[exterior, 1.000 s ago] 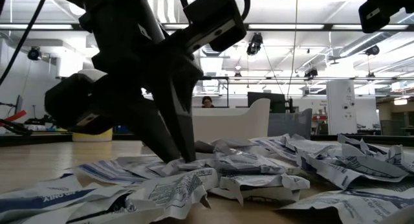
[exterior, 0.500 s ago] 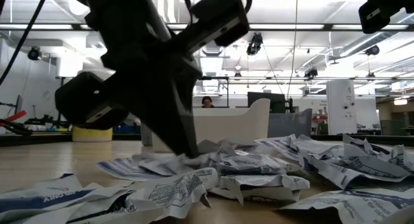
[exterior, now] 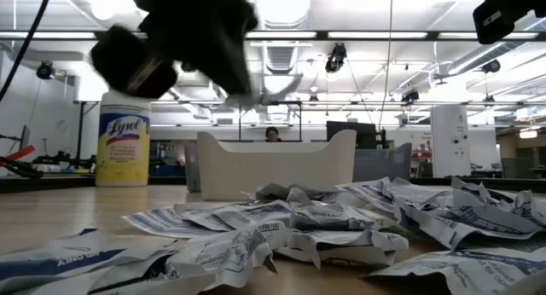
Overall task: Pick & Place First Aid Supplies
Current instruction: Put the alcohol pad into the left black bin
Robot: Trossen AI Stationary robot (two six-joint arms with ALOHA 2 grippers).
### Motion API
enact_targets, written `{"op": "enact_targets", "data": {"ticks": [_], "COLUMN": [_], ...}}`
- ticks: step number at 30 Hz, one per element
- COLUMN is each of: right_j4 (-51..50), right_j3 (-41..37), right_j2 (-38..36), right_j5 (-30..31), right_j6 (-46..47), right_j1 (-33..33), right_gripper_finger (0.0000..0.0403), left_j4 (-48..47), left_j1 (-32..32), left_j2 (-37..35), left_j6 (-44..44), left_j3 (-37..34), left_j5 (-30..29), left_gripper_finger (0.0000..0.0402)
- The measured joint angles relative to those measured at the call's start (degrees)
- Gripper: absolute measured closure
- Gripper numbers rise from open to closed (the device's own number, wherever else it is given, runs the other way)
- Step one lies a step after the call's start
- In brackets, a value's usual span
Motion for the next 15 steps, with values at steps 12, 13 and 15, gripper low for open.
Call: {"op": "enact_targets", "data": {"ticks": [12, 13, 15], "right_j4": [0.0, 0.0, 0.0], "right_j3": [0.0, 0.0, 0.0], "right_j2": [0.0, 0.0, 0.0], "right_j5": [0.0, 0.0, 0.0], "right_j6": [0.0, 0.0, 0.0], "right_j1": [0.0, 0.0, 0.0], "right_gripper_finger": [0.0344, 0.0344, 0.0344], "left_j4": [-7.4, -8.2, -8.3], "left_j1": [7.4, 9.4, 13.6], "left_j2": [-12.7, -13.0, -13.1], "left_j6": [13.4, 14.9, 18.3], "left_j3": [0.0, 0.0, 0.0], "left_j5": [-25.9, -25.9, -25.8], "left_gripper_finger": [0.0401, 0.0401, 0.0401]}}
